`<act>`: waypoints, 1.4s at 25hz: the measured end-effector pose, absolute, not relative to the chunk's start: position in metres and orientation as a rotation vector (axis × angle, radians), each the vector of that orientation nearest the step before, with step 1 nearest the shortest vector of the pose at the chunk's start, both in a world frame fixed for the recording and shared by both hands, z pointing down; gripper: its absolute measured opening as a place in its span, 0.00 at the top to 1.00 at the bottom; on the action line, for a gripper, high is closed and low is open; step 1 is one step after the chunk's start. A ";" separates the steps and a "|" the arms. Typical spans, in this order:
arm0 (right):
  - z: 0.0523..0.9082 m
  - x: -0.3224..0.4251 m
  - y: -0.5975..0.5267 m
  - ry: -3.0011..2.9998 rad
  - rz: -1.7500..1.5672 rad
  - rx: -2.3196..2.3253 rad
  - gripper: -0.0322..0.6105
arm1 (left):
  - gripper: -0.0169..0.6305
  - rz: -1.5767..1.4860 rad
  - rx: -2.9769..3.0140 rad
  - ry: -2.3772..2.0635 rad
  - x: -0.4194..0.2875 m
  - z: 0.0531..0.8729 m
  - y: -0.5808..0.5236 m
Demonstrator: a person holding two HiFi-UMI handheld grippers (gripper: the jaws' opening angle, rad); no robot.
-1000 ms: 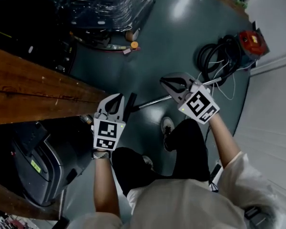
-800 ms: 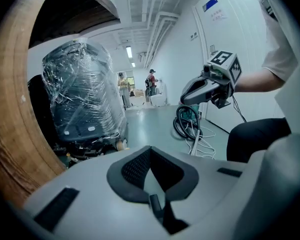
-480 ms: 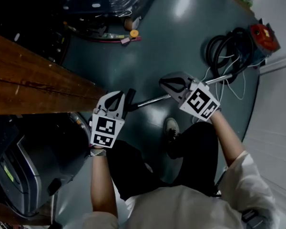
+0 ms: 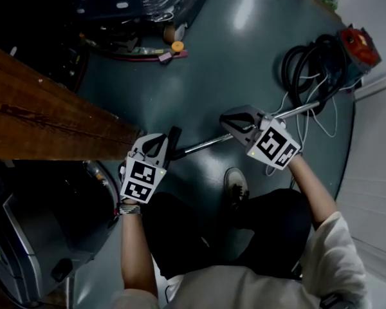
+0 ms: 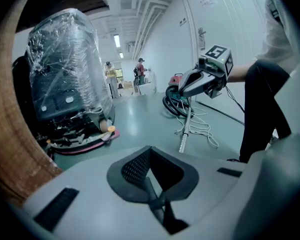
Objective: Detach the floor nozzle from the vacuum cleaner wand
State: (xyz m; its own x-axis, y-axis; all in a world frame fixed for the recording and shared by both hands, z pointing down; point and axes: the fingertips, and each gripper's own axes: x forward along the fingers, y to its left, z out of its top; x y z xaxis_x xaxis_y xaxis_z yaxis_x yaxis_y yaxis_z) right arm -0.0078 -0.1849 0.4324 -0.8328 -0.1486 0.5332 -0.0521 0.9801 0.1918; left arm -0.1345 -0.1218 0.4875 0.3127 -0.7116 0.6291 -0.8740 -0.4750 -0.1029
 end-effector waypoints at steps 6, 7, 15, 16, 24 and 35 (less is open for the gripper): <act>0.480 -0.021 -0.175 -2.528 -0.191 0.061 0.90 | 0.97 0.892 2.326 -1.310 -0.133 0.527 -0.123; 0.488 -0.026 -0.175 -2.528 -0.184 0.048 0.90 | 0.97 0.893 2.323 -1.295 -0.135 0.533 -0.124; 0.550 -0.050 -0.168 -2.473 -0.140 -0.015 0.90 | 0.97 0.996 2.344 -1.168 -0.129 0.573 -0.125; 0.558 -0.050 -0.166 -2.456 -0.146 -0.030 0.90 | 0.97 1.008 2.350 -1.141 -0.126 0.580 -0.123; 0.612 -0.058 -0.155 -2.419 -0.098 -0.125 0.90 | 0.97 1.068 2.340 -0.969 -0.110 0.638 -0.116; 0.695 -0.047 -0.144 -2.361 -0.121 -0.212 0.90 | 0.97 0.994 2.269 -0.956 -0.123 0.693 -0.106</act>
